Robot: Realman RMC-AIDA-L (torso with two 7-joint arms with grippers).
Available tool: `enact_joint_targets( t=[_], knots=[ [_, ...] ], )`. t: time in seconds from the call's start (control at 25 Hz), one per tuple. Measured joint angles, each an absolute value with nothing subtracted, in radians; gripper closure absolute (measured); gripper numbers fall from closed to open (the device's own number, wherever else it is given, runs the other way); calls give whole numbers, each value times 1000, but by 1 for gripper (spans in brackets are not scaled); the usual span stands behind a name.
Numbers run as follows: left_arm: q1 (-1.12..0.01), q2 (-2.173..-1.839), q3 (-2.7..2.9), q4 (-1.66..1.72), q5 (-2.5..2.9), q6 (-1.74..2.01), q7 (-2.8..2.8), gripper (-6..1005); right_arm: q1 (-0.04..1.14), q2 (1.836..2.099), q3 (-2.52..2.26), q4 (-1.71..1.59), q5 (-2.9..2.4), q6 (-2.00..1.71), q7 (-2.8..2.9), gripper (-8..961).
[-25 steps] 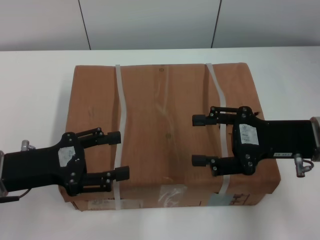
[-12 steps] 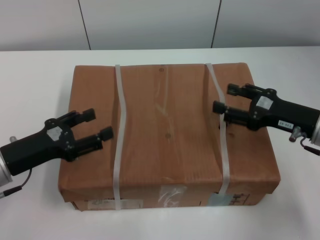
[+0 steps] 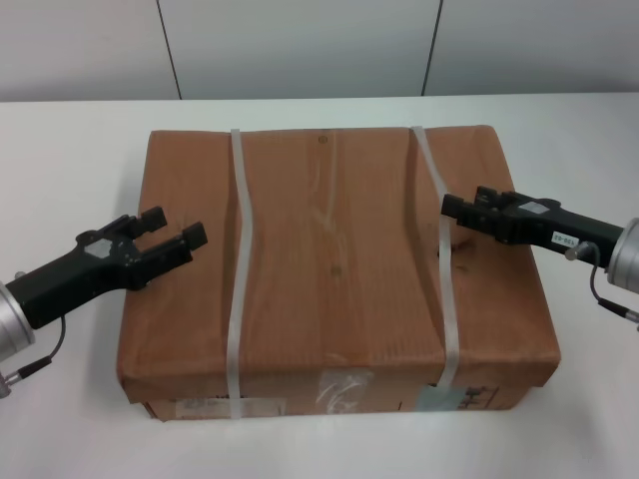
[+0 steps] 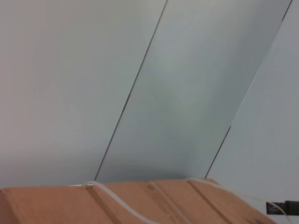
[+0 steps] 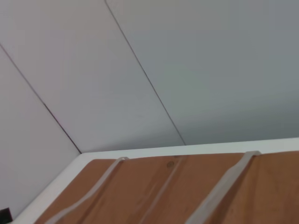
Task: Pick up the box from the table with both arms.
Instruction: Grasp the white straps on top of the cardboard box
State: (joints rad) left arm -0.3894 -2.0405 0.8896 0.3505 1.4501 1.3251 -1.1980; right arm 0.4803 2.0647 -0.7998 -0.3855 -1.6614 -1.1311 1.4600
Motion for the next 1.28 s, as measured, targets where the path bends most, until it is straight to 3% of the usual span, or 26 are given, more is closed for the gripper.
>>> enact_joint_targets(
  t=[0.8,1.28],
  knots=[
    [-443,-2035,930,348,1503,1223,-1377,216,564,2064,-834,-307,-1671,-1076,1625,181],
    [-515,-2041,987,307,1537,1189,-1403,253,637,2078,-873,-252,-1664,-1008,1594,180]
  ],
)
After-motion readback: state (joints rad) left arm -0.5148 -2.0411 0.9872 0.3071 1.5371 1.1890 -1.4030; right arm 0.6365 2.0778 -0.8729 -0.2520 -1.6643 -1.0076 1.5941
